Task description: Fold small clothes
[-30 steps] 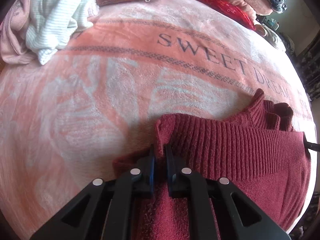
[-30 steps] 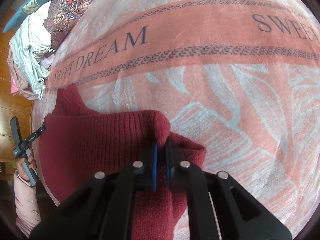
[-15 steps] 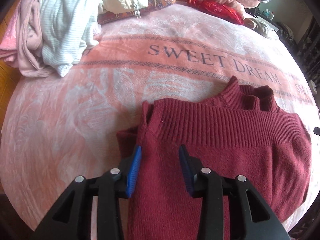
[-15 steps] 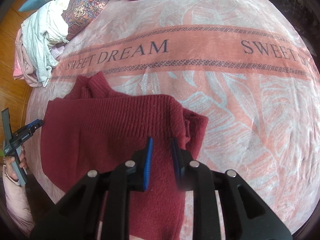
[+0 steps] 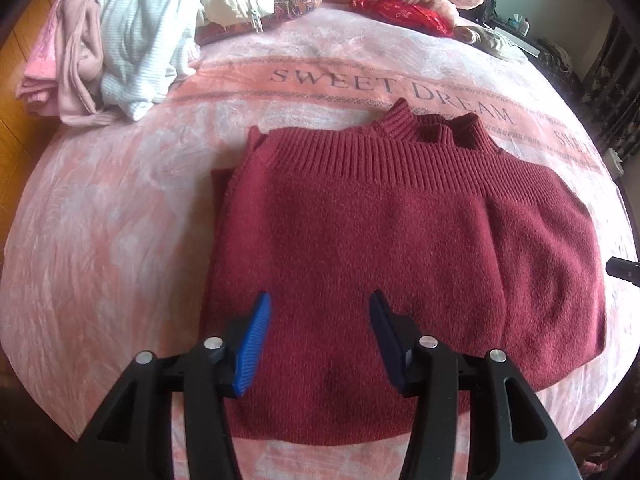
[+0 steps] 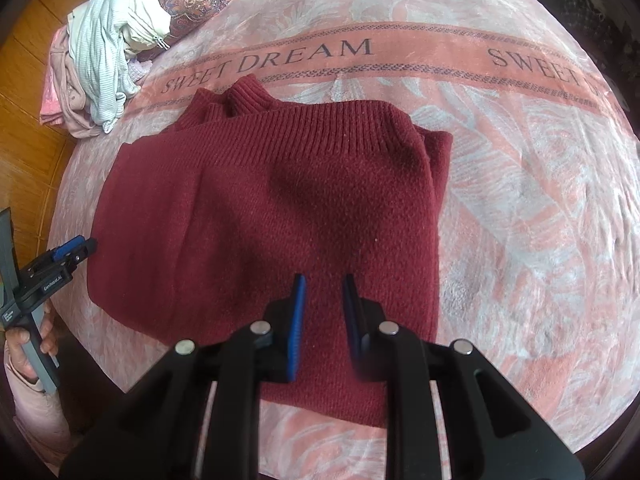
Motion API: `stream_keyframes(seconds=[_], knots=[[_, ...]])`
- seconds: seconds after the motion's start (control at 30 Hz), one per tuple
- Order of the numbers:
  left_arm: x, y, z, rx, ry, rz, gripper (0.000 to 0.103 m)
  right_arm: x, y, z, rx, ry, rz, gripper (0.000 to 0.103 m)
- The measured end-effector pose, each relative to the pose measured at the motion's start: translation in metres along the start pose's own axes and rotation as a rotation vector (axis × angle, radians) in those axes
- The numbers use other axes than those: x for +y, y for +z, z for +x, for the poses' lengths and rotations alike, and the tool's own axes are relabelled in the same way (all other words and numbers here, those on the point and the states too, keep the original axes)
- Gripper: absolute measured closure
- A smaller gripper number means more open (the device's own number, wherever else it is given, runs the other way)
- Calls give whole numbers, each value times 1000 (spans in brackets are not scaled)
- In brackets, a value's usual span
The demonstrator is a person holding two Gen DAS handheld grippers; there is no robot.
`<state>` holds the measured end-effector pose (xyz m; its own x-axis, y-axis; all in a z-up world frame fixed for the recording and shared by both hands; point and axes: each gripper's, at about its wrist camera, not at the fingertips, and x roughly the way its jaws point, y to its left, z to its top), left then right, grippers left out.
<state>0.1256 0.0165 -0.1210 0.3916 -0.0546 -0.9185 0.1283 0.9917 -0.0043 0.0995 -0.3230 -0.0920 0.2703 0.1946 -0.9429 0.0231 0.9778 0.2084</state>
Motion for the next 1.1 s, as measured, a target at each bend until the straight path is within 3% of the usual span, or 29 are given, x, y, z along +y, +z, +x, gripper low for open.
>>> stream_keyframes(seconds=[0.37, 0.8, 0.97, 1.1], knots=[[-18, -19, -4, -35, 23, 55, 50, 10, -6, 25, 18, -17, 8, 83], [-18, -17, 41, 16, 25, 67, 49, 3, -4, 60, 52, -24, 29, 86], [-9, -17, 64, 53, -26, 41, 45, 4, -4, 66, 53, -29, 19, 86], [-4, -17, 65, 56, -47, 33, 45, -4, -2, 54, 67, 18, 48, 86]])
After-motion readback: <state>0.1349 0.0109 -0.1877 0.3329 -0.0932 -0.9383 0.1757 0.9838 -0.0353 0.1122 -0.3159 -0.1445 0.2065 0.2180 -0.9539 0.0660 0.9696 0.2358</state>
